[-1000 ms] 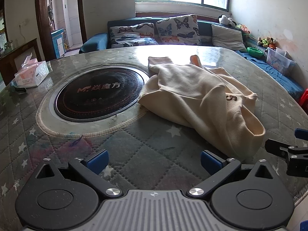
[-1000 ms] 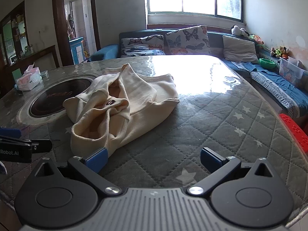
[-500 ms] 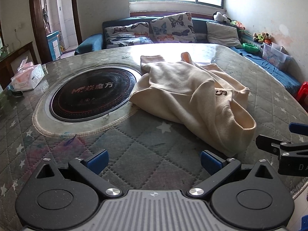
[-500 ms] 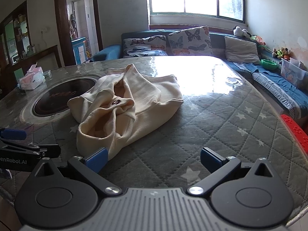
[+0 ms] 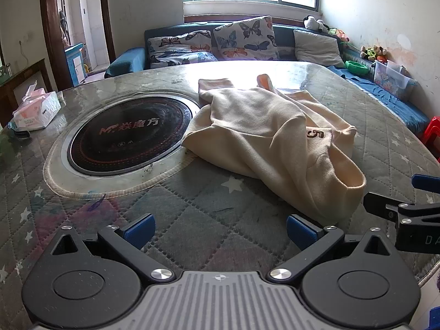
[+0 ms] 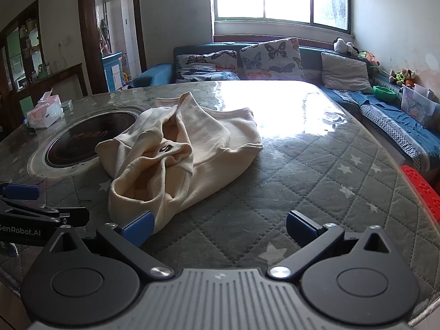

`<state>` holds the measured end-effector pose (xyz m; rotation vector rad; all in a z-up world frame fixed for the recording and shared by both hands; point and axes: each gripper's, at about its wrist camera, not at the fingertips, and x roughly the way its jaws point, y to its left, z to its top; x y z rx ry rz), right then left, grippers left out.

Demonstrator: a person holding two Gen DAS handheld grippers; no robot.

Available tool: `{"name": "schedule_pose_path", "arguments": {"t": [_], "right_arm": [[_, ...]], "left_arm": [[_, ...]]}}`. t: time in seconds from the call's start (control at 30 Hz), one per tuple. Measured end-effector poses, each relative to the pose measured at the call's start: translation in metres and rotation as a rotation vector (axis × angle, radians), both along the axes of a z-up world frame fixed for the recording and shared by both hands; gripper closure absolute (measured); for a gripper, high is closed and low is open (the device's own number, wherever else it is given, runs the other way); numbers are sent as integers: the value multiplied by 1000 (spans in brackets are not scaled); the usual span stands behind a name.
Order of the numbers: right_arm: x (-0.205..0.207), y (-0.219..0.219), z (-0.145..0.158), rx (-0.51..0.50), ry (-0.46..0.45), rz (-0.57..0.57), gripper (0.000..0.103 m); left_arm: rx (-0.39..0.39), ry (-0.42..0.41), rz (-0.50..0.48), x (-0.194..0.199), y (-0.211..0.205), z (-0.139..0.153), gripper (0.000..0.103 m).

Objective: Fold clothes
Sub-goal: 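Move both grippers toward the crumpled cream sweatshirt on the table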

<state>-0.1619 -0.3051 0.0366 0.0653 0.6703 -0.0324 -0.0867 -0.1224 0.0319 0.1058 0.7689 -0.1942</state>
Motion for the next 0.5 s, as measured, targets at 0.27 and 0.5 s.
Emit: {"name": "schedule_pose_path", "arguments": {"t": [0.27,0.5], "right_arm": [[6,1,0,-3,4,4,0],[12,0,2,-3,5,9,0]], "left_arm": [[-1,7,-13,7,-1,0,0],[-3,12,-15,15,-1,0,0]]}}
